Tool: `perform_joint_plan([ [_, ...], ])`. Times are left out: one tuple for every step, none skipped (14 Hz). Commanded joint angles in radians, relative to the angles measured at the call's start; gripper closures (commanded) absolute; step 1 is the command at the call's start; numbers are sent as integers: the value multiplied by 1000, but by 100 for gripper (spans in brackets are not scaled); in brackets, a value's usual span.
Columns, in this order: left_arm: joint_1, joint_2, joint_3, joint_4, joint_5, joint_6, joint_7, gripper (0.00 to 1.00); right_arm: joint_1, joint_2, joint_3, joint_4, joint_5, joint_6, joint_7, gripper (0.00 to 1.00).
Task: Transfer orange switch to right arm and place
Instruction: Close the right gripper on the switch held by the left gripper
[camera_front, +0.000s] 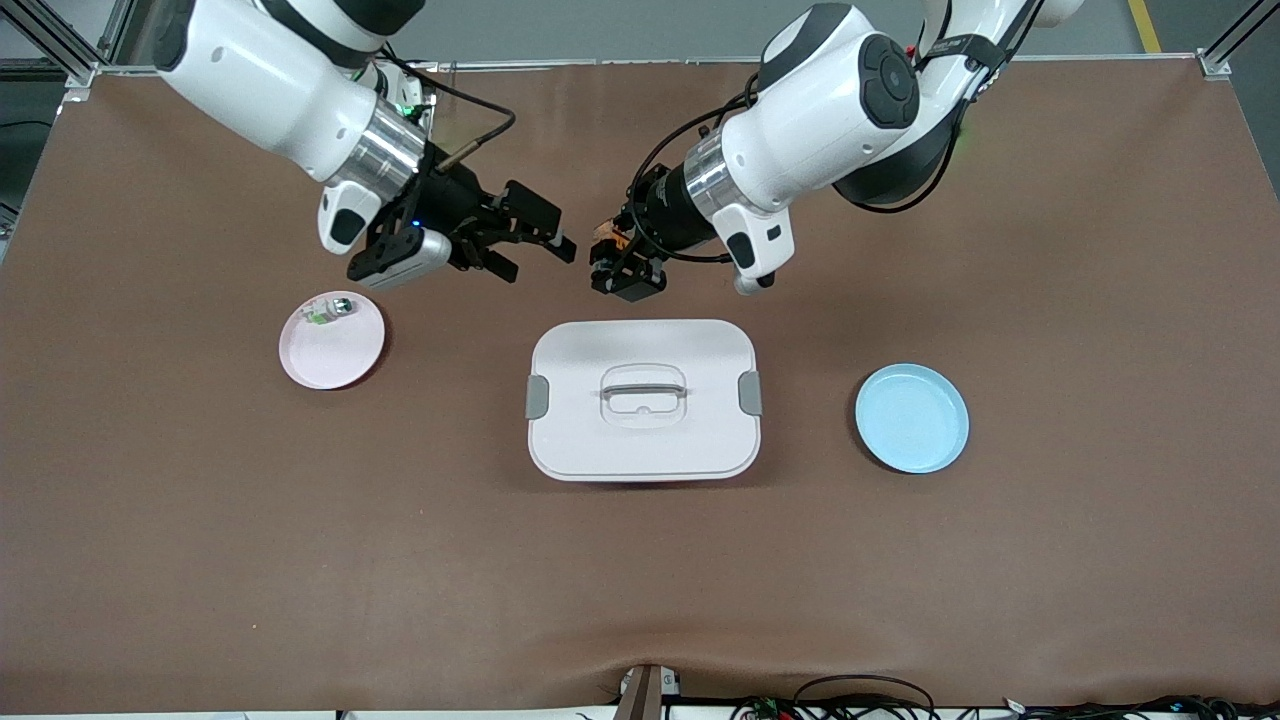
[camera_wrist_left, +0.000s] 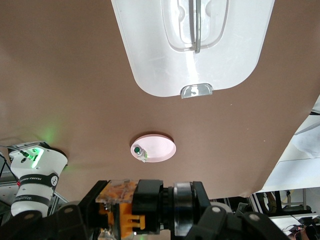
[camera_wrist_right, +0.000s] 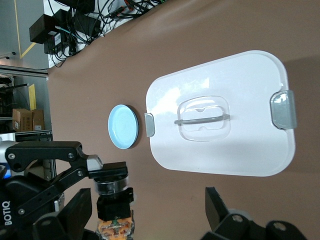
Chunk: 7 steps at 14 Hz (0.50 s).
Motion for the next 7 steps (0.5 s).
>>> perform_joint_plan([
  [-3, 11, -1, 24, 28, 0, -28, 75, 41, 12, -11, -10, 16, 54, 36, 0],
  [-3, 11, -1, 24, 28, 0, -28, 75, 56, 15, -11, -10, 16, 73, 39, 0],
  [-3, 11, -1, 24, 26, 0, -28, 75, 64, 24, -11, -10, 16, 88, 41, 0],
  [-3, 11, -1, 24, 28, 0, -28, 75, 73, 26, -11, -10, 16, 97, 51, 0],
  [-3, 11, -1, 24, 28, 0, -28, 75, 82, 29, -11, -10, 16, 107, 70, 0],
  [-3, 11, -1, 24, 28, 0, -28, 75, 89, 32, -11, -10, 16, 114, 73, 0],
  [-3, 11, -1, 24, 28, 0, -26, 75, 90, 32, -11, -10, 16, 111, 73, 0],
])
